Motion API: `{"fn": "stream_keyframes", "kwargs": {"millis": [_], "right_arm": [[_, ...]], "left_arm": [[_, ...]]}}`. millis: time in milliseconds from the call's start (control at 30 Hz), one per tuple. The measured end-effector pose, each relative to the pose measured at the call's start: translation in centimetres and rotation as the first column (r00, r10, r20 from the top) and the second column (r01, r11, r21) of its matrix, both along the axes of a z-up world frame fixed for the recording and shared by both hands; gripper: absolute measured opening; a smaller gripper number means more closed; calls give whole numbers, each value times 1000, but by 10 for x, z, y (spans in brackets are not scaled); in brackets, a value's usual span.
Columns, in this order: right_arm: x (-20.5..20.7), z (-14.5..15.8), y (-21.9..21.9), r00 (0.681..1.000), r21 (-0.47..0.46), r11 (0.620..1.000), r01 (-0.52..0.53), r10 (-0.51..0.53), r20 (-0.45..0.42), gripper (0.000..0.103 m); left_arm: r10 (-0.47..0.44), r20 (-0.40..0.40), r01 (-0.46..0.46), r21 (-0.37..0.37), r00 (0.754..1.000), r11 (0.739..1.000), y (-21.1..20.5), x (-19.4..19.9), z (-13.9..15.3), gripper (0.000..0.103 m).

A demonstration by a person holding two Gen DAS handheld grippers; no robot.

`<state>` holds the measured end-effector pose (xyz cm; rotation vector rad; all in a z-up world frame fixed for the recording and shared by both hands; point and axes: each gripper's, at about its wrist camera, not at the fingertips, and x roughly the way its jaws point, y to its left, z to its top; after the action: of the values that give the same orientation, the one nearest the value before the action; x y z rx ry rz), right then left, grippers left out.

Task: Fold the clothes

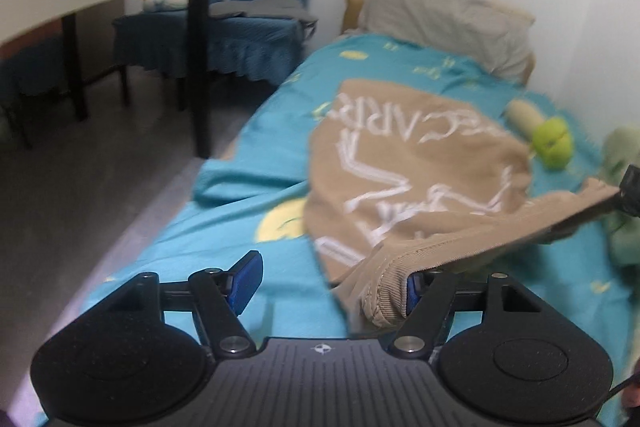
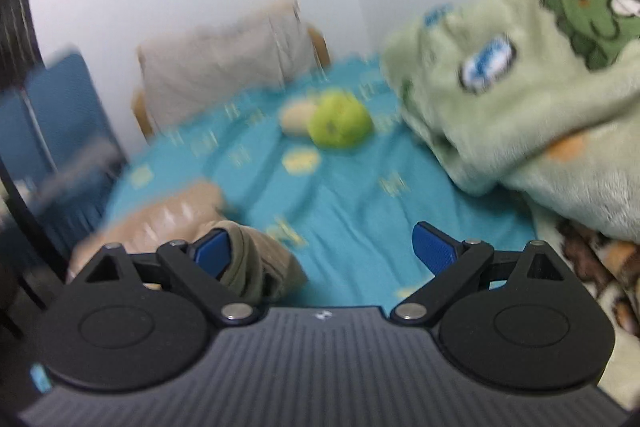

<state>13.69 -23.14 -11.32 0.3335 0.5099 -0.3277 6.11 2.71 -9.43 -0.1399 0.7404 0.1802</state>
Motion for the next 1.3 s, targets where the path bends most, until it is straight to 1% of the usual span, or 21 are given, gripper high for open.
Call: {"fn": "stream_keyframes", "kwargs": {"millis": [67, 133, 200, 233, 267, 333, 400, 467, 533, 567, 700, 733, 867, 900, 967, 1100, 1133, 1200, 1267, 1300], "right_arm": [[9, -14, -1, 995, -6, 1000, -16, 15, -99, 97], [20, -33, 3, 974, -20, 998, -55, 49, -223, 97], [24, -48, 3, 953, -26, 998, -65, 54, -298, 97], [22, -49, 1, 956, -10, 999, -53, 48, -290, 96], [19, -48, -1, 962, 13, 999, -37, 39, -269, 96], [9, -33, -2, 985, 3, 1000, 0, 0, -174, 96], [-3, -14, 0, 997, -20, 999, 35, -36, -61, 96], [-14, 9, 6, 997, -57, 997, 54, -51, 56, 96], [-23, 35, 9, 989, -69, 995, 68, -59, 137, 97], [-28, 48, 10, 982, -72, 995, 76, -62, 176, 97], [-37, 109, 14, 945, -111, 990, 90, -50, 324, 97], [-40, 125, 13, 935, -109, 990, 93, -49, 352, 97], [-59, 193, 12, 888, -92, 992, 92, -39, 458, 97], [-65, 211, 11, 875, -96, 991, 91, -34, 483, 97], [-80, 246, 10, 847, -100, 991, 89, -23, 531, 97], [-124, 316, 8, 783, -118, 988, 100, -5, 623, 97], [-137, 332, 7, 764, -124, 986, 108, -3, 645, 97], [-163, 363, 4, 729, -129, 985, 116, 3, 684, 97], [-188, 391, 0, 708, -121, 987, 111, 7, 707, 97], [-201, 404, 0, 695, -121, 986, 114, 7, 719, 97]], "left_arm": [[28, -29, -26, 68, 999, 997, -2, -2, -1, 70], [70, -49, -65, 94, 996, 993, 0, -1, -2, 70], [103, -50, -101, 42, 993, 994, 11, -2, -1, 70], [118, -46, -118, 16, 992, 993, 15, -3, 0, 70], [129, -27, -129, -6, 991, 992, 19, -5, 2, 71], [148, 15, -148, -51, 989, 988, 25, -11, 8, 71], [158, 110, -150, -76, 981, 986, 25, -20, 22, 72], [169, 207, -152, -97, 964, 984, 26, -29, 37, 77], [179, 276, -144, -142, 944, 979, 29, -35, 58, 77], [186, 318, -142, -157, 930, 977, 31, -38, 70, 77], [207, 475, -143, -168, 855, 975, 29, -48, 133, 76], [212, 509, -140, -176, 834, 974, 29, -50, 151, 76], [197, 638, -124, -159, 744, 980, 24, -63, 226, 76], [190, 663, -118, -152, 724, 981, 24, -68, 244, 76], [177, 700, -105, -145, 692, 984, 22, -74, 282, 76], [134, 773, -66, -119, 620, 991, 17, -105, 357, 76], [122, 781, -53, -114, 612, 992, 15, -112, 377, 76], [106, 787, -21, -118, 607, 993, 15, -127, 413, 76], [89, 796, 26, -131, 599, 991, 17, -144, 446, 76], [79, 800, 36, -125, 594, 992, 17, -154, 462, 76]]}}
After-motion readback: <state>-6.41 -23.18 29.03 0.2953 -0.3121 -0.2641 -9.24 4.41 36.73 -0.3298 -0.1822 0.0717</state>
